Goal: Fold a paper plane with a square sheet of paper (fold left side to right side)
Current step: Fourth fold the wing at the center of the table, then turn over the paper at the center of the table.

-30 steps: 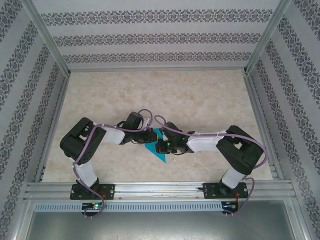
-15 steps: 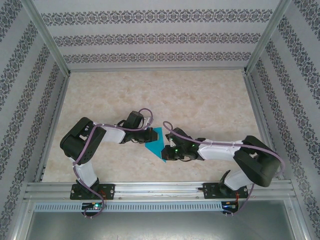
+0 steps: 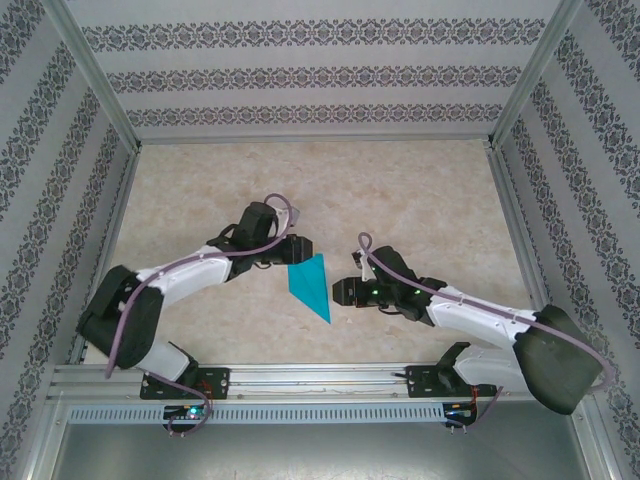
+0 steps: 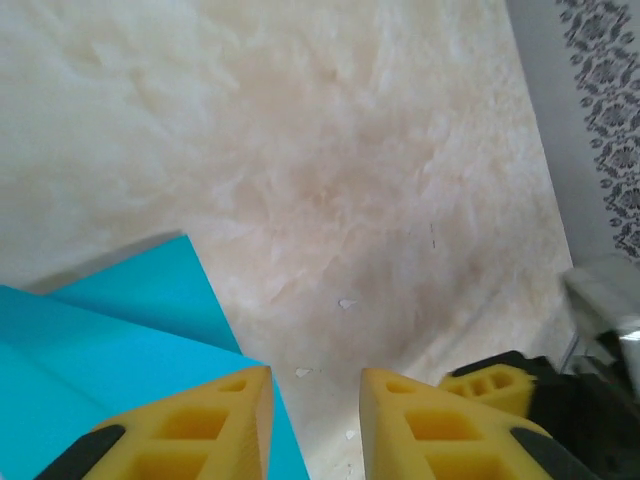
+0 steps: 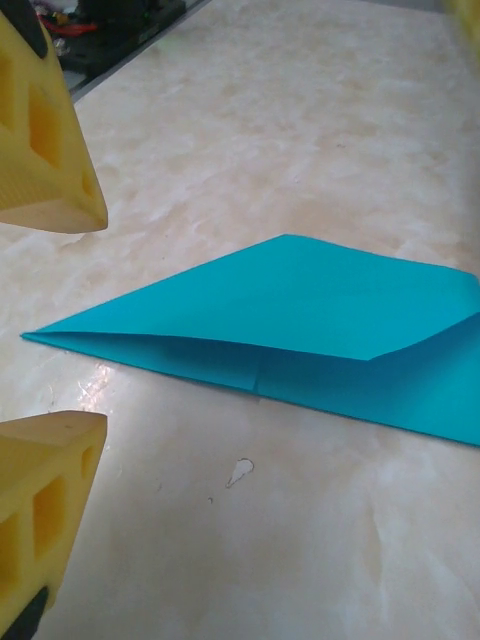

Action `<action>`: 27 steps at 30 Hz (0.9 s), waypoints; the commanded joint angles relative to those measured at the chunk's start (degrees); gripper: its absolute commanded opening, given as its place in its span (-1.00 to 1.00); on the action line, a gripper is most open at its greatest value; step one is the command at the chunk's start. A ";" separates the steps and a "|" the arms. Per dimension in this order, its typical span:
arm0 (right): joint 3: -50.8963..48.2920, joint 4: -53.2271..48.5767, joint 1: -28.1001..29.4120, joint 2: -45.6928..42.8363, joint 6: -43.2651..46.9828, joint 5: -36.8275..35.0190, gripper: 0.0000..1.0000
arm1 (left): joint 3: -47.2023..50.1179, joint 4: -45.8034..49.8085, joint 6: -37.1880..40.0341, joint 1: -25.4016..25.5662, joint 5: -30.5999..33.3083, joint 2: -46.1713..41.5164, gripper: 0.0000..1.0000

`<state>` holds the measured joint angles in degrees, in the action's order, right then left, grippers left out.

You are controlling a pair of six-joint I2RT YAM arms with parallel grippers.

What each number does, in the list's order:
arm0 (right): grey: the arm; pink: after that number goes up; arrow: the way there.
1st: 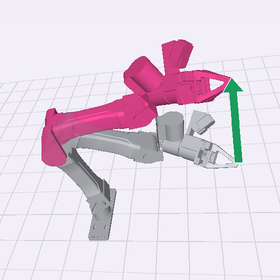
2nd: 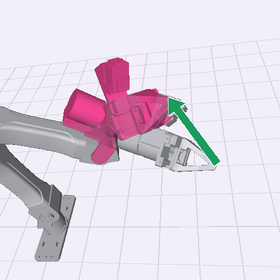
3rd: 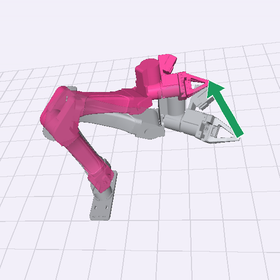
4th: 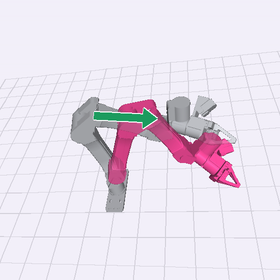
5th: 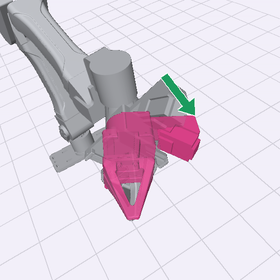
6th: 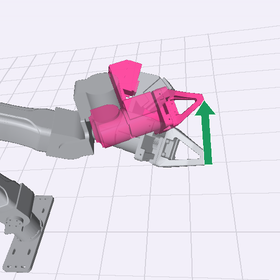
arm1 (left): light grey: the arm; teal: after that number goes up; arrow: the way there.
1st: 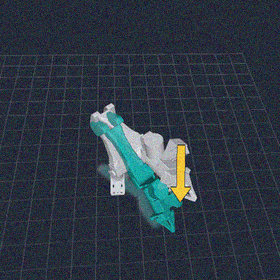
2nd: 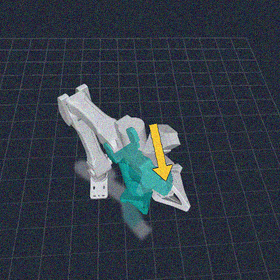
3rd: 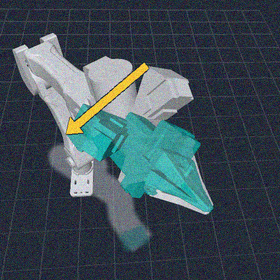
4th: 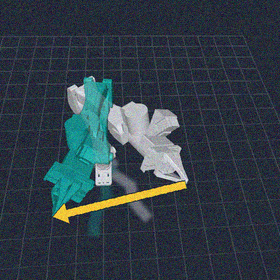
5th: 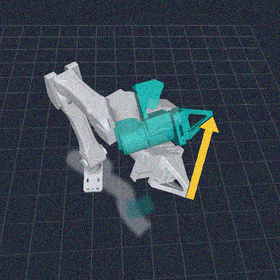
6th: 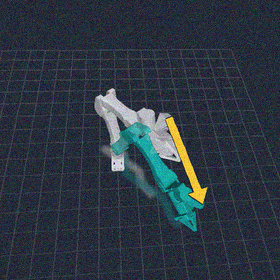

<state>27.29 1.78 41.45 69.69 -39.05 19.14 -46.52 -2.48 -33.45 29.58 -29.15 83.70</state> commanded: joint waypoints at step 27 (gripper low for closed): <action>6.68 14.75 -1.79 15.80 8.42 8.02 -1.00 | 16.50 -1.75 -1.98 -7.56 0.82 -27.17 -0.03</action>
<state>35.27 13.65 41.06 89.56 -32.32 26.28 -30.55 1.34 -32.51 23.40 -22.85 57.82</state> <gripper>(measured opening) 0.046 0.479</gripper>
